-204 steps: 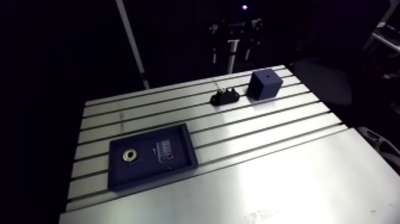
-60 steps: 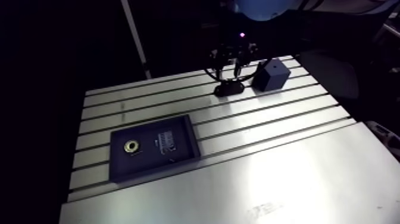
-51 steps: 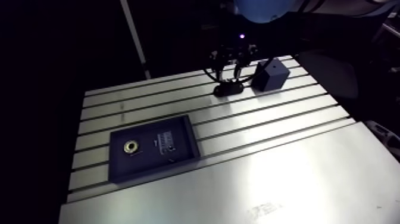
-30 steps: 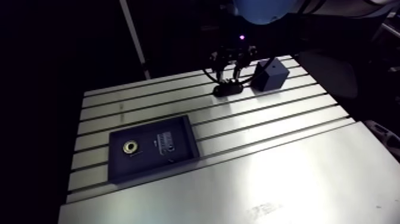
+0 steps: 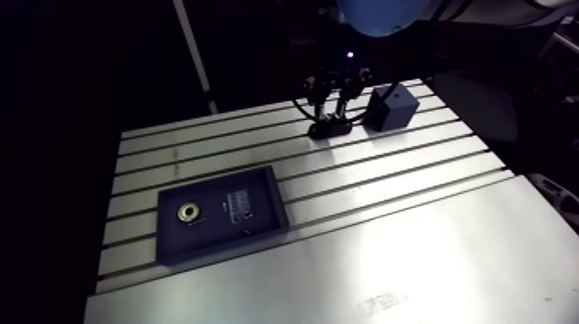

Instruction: Pick up the M10 bolt and insert it into the hole until fully seated.

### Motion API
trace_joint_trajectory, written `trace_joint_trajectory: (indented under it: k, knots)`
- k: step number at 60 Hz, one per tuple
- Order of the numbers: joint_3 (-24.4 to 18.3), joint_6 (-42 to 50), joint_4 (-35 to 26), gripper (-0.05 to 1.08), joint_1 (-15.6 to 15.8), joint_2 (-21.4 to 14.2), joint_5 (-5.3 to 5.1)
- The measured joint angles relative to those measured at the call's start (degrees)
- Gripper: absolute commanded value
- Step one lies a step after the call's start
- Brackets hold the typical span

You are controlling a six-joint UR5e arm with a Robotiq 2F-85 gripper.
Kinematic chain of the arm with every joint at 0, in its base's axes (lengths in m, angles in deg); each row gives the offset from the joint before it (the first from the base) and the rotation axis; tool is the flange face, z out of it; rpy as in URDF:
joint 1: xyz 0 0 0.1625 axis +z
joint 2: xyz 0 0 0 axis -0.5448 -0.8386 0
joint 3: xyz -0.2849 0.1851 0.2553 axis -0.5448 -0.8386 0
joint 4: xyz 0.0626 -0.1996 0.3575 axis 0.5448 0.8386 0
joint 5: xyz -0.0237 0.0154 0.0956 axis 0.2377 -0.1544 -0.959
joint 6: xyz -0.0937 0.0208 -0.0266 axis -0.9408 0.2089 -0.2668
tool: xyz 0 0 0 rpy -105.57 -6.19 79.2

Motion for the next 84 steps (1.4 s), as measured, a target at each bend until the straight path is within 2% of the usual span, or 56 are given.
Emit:
trace_joint_trajectory:
  k: [21, 31, 51, 56, 84]
  knots:
    - [-0.10, -0.04, -0.06, 0.55, 0.00, 0.40, -0.05]
    - [-0.14, -0.07, -0.03, 0.64, 0.00, 0.46, -0.06]
    - [-0.19, -0.09, -0.05, 0.69, 0.00, 0.50, -0.11]
    - [-0.21, -0.08, -0.06, 0.74, 0.00, 0.53, -0.15]
    - [-0.43, 0.02, -0.11, 0.89, -0.03, 0.57, -0.31]
